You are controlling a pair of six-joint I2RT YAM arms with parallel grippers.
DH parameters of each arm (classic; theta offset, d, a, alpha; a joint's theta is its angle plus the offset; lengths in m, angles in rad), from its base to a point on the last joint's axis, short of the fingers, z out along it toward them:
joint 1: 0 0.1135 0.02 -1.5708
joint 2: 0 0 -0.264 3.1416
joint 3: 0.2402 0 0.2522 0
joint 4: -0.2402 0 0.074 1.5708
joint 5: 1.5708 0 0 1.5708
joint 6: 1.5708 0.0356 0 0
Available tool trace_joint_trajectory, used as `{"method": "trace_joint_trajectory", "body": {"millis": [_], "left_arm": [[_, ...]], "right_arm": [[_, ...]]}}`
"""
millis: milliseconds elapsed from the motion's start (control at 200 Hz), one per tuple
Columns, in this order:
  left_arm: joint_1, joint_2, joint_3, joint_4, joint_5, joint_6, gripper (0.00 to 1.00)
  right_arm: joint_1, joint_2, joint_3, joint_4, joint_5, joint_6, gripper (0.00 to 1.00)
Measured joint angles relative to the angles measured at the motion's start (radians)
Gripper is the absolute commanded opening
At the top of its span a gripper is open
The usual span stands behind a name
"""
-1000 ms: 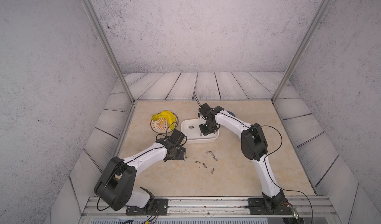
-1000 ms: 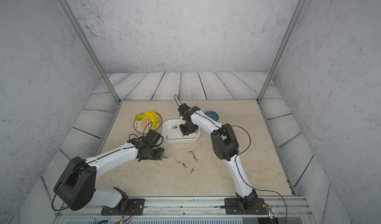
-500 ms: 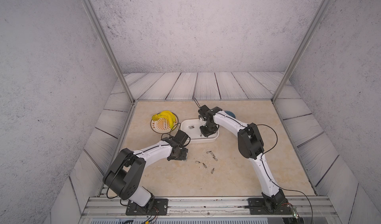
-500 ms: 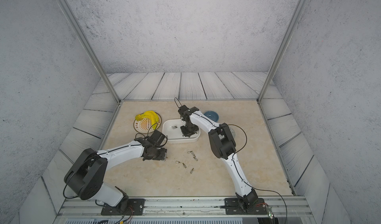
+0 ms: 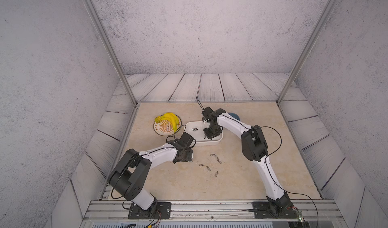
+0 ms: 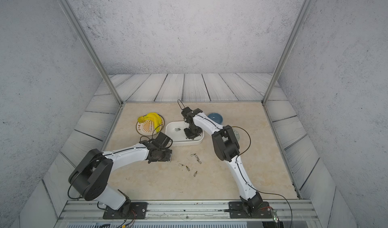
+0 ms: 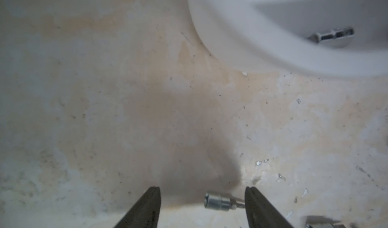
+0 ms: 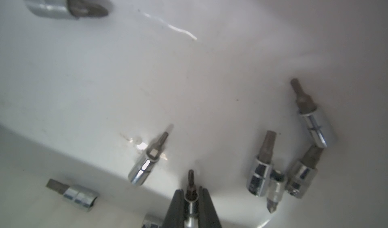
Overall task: Put the bit on the desktop into the storage box
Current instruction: Place the screwdriver bit in the storage box, then pick up the screwdriver bit from the center of the board.
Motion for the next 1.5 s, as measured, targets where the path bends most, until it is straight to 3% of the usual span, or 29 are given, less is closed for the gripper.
{"method": "trace_joint_trajectory", "body": {"millis": [345,1066,1502], "left_arm": [[-0.019,0.016,0.005,0.006,-0.026,-0.011,0.67],[-0.056,-0.018,-0.006,-0.045,-0.056,-0.041,0.67],[-0.056,-0.013,0.001,-0.044,-0.072,-0.046,0.69]], "right_arm": [[-0.005,0.0,-0.006,0.005,0.002,0.0,0.27],[-0.005,-0.138,-0.082,0.01,0.024,0.0,0.28],[-0.005,-0.149,-0.129,0.01,0.034,0.0,0.28]]}}
